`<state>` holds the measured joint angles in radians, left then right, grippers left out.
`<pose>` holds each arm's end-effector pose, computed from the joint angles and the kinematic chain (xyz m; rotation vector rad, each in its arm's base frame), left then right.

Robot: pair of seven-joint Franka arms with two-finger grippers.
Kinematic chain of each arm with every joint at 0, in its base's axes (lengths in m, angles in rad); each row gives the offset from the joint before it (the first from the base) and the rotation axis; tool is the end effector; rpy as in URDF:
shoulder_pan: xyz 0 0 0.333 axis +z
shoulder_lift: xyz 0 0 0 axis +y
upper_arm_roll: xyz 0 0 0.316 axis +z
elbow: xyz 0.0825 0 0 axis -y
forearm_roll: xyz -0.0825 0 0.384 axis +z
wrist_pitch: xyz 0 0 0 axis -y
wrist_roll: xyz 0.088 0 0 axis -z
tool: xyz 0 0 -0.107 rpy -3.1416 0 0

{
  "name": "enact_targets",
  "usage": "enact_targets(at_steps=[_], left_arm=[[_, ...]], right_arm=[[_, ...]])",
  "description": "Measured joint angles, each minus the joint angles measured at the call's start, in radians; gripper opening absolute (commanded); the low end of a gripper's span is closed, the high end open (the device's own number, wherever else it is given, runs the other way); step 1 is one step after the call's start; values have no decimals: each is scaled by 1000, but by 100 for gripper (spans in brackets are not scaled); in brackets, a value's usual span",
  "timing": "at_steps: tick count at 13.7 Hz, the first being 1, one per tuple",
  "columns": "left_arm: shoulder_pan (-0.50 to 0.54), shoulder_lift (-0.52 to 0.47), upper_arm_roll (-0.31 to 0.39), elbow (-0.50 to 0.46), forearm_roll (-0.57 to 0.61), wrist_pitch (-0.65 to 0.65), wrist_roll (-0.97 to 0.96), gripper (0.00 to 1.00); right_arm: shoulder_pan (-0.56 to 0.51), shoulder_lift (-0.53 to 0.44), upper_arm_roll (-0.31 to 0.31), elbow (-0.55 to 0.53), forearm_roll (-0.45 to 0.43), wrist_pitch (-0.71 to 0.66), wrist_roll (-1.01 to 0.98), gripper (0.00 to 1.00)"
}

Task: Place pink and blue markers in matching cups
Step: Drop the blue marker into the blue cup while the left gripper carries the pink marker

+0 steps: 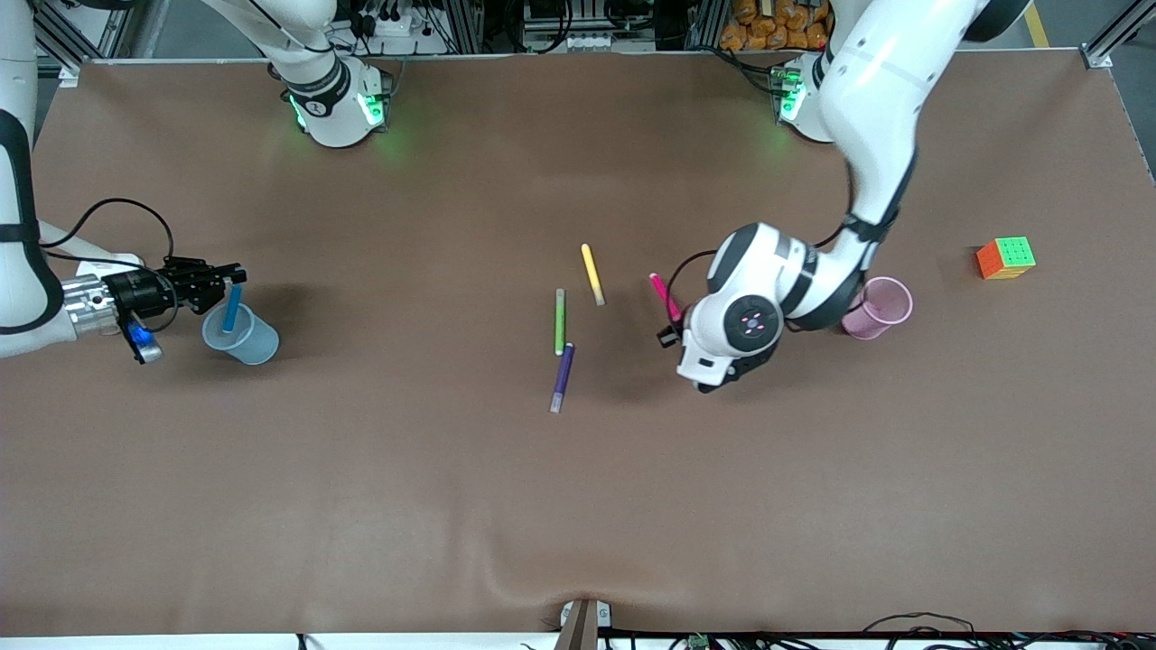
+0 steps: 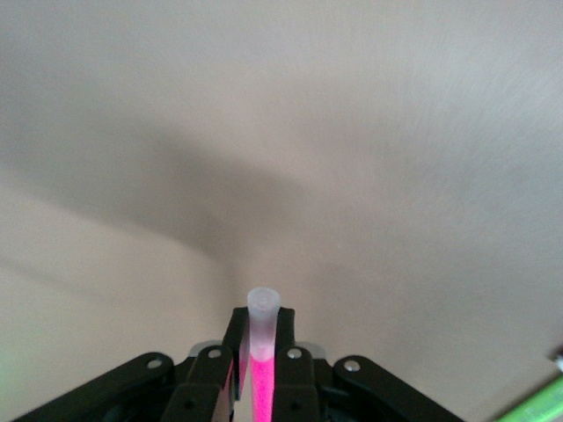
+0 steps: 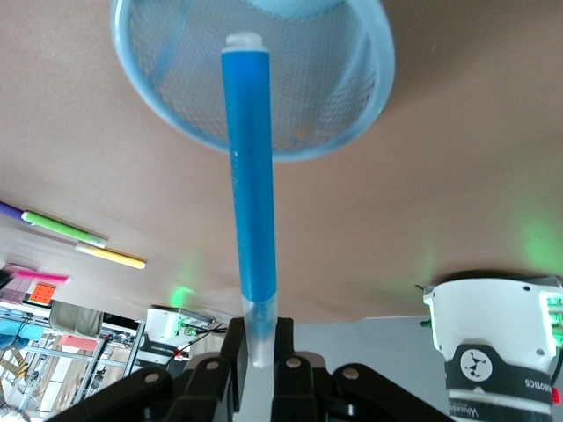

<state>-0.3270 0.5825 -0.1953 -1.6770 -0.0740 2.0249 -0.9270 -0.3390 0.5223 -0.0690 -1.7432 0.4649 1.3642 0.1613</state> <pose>0.5701 -0.3191 0.2534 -3.0077 -0.7109 0.4401 0.5328 -0.1676 0.2566 -2.2469 0.8236 1.0707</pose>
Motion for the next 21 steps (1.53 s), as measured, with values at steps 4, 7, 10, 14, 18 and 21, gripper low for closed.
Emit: enact_targets(at_steps=[4,7,10,14,18,21], left_arm=[[71,-166,4,4,126,-83,4,0],[123,-274,3,-9,187,-144,47,0],[215,-394,4,-64,198,-154,120,0],[312,-526,2,-199,260,-89,213,0],[463,-642,4,-403,265,97,393,0],[531,-693,2,-558,266,267,437,0]], right_arm=[[-11,21,0,4,2,22,-25,97],[-11,21,3,37,2,25,-26,100],[-9,21,11,101,2,-25,-8,100],[30,16,23,224,2,-153,48,100],[63,11,26,362,0,-178,51,100],[94,8,26,448,-43,-187,53,100]])
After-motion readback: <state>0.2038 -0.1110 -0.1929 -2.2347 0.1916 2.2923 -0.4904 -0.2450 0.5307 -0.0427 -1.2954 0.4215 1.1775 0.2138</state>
